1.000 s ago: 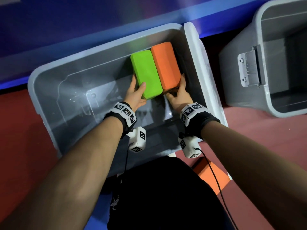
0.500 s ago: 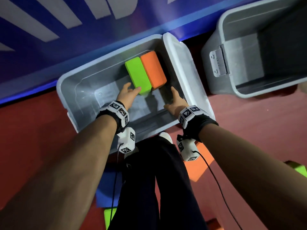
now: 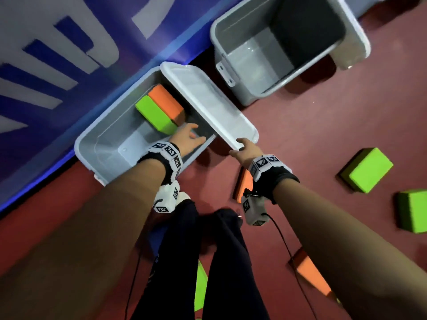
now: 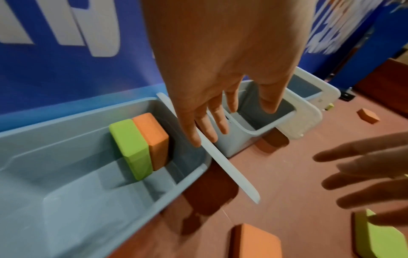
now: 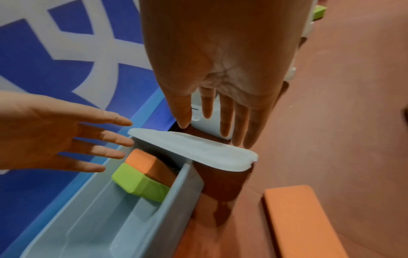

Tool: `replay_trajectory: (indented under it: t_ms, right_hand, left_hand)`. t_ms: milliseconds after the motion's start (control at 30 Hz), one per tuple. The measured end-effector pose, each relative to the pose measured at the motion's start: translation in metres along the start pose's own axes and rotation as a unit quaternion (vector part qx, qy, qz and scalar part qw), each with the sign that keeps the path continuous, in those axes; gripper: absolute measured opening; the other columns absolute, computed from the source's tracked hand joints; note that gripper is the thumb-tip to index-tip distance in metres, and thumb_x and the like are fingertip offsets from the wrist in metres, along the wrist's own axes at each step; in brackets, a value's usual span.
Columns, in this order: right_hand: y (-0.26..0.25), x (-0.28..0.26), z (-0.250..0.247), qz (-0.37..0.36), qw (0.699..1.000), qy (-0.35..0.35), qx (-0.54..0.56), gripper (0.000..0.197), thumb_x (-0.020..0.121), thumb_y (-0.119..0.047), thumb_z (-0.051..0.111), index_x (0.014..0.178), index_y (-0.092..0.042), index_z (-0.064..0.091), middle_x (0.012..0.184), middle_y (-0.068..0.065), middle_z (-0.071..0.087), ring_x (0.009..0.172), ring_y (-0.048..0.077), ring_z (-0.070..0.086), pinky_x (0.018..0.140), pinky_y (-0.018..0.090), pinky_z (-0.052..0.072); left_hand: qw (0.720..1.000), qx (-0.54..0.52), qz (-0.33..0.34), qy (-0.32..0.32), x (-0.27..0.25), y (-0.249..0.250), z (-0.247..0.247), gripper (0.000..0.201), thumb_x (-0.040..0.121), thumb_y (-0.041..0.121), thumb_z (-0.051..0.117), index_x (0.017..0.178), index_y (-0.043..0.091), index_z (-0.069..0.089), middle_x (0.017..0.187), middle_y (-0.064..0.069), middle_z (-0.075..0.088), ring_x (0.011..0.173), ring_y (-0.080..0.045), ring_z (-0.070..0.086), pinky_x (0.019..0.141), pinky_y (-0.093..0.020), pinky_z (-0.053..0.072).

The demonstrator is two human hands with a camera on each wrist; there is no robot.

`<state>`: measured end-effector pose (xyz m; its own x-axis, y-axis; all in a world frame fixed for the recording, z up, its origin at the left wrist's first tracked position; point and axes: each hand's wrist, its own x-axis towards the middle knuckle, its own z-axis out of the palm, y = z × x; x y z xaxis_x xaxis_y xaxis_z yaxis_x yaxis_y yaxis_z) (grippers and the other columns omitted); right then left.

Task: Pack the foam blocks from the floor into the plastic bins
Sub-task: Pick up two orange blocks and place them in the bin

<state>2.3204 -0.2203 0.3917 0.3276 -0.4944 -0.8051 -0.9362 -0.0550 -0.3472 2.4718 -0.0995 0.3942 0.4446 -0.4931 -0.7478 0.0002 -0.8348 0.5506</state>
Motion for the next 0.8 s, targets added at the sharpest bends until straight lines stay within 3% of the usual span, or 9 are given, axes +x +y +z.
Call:
replay_trajectory:
  t_ms: [67, 133, 200, 367, 600, 800]
  right_hand:
    - [0.046, -0.007, -0.014, 0.019, 0.999, 0.011, 0.027, 0.056, 0.088, -0.028, 0.060, 0.140, -0.020, 0.041, 0.130, 0.009, 0.057, 0.118, 0.027, 0.054, 0.093, 0.024, 0.039]
    - [0.085, -0.013, -0.026, 0.041, 0.998, 0.018, 0.040, 0.054, 0.088, -0.028, 0.060, 0.139, -0.020, 0.043, 0.128, 0.009, 0.057, 0.115, 0.027, 0.056, 0.089, 0.024, 0.041]
    - [0.139, -0.023, -0.038, 0.072, 0.996, 0.012, 0.049, 0.054, 0.089, -0.029, 0.059, 0.140, -0.020, 0.041, 0.130, 0.009, 0.055, 0.113, 0.029, 0.057, 0.086, 0.027, 0.042]
    - [0.260, -0.034, -0.054, 0.107, 0.993, -0.004, 0.045, 0.055, 0.090, -0.029, 0.059, 0.141, -0.019, 0.040, 0.136, 0.012, 0.052, 0.119, 0.028, 0.053, 0.089, 0.027, 0.041]
    - [0.408, -0.021, -0.054, 0.162, 0.987, -0.005, 0.022, 0.053, 0.090, -0.030, 0.059, 0.139, -0.019, 0.043, 0.135, 0.011, 0.053, 0.119, 0.028, 0.053, 0.095, 0.029, 0.041]
    - [0.458, 0.026, -0.015, 0.169, 0.985, -0.015, 0.041, 0.052, 0.091, -0.030, 0.059, 0.139, -0.019, 0.042, 0.134, 0.011, 0.053, 0.121, 0.029, 0.051, 0.097, 0.030, 0.041]
  left_hand:
    - [0.999, 0.025, 0.010, -0.021, -0.004, 0.017, 0.034, 0.056, 0.090, 0.029, 0.063, 0.138, 0.013, 0.041, 0.117, -0.012, 0.059, 0.111, -0.027, 0.057, 0.098, -0.032, 0.043]
    - [0.998, 0.055, 0.003, -0.030, -0.008, 0.026, 0.068, 0.055, 0.088, 0.031, 0.065, 0.135, 0.014, 0.044, 0.108, -0.009, 0.060, 0.108, -0.029, 0.059, 0.097, -0.036, 0.045]
    - [0.994, 0.090, 0.006, -0.061, -0.016, 0.034, 0.119, 0.055, 0.087, 0.032, 0.066, 0.135, 0.015, 0.044, 0.110, -0.008, 0.060, 0.106, -0.028, 0.060, 0.097, -0.037, 0.046]
    - [0.989, 0.116, 0.014, -0.086, -0.031, 0.040, 0.235, 0.053, 0.088, 0.028, 0.065, 0.135, 0.016, 0.045, 0.121, -0.008, 0.061, 0.112, -0.024, 0.056, 0.096, -0.028, 0.040]
    - [0.991, 0.095, -0.042, -0.083, -0.007, -0.012, 0.364, 0.055, 0.087, 0.021, 0.067, 0.136, 0.009, 0.045, 0.119, -0.015, 0.061, 0.113, -0.029, 0.057, 0.098, -0.033, 0.041]
    - [0.994, 0.079, -0.068, -0.039, 0.042, -0.056, 0.411, 0.057, 0.089, 0.020, 0.064, 0.139, 0.009, 0.040, 0.130, -0.015, 0.054, 0.117, -0.029, 0.054, 0.095, -0.032, 0.042]
